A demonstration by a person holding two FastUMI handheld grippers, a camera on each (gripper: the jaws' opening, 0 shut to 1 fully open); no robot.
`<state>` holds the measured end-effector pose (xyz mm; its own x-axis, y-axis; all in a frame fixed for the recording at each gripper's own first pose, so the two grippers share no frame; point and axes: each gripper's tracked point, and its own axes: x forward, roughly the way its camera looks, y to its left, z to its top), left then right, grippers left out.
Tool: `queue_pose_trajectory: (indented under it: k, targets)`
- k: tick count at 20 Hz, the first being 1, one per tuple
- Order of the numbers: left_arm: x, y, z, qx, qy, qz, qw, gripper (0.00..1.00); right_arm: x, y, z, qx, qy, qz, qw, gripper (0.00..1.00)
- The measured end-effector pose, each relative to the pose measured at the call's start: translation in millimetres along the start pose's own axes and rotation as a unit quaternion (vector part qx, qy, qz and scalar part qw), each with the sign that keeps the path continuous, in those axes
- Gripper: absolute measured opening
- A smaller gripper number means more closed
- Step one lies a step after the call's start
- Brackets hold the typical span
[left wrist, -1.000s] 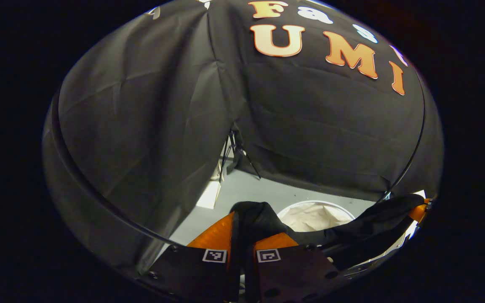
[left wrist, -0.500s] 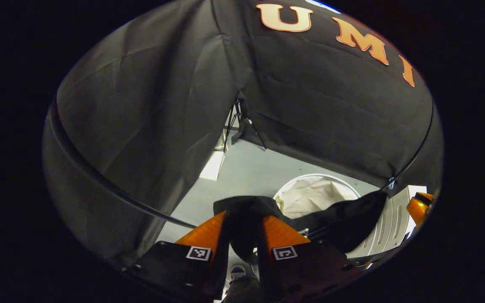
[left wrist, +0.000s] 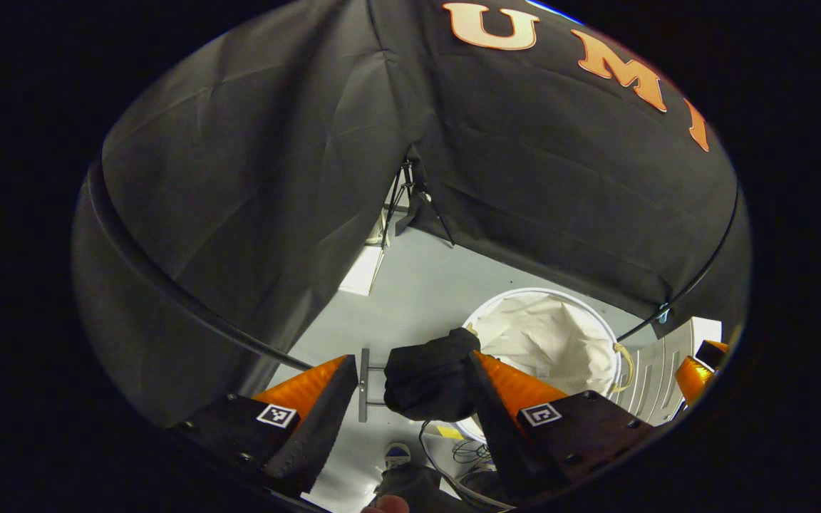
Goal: Grasp the clothes on the hanger with both hands and then place them into the laundry hamper below.
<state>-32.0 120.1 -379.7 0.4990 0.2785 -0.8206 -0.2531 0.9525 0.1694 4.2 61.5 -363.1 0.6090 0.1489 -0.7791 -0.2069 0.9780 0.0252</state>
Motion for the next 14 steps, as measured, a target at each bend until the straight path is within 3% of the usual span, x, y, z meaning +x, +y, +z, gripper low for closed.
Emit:
queue_pose_trajectory:
  k: [8,14]
  targets:
    - [-53.0,-21.4,43.3,-0.012,-0.084,-0.038,0.996,0.98,-36.0,-7.0,47.4,0.013,-0.060,-0.014,0.998,0.92]
    - [-113.3,-40.6,115.9,-0.027,-0.177,-0.069,0.981,0.98,-94.2,-10.4,115.5,0.013,-0.147,-0.025,0.989,0.92]
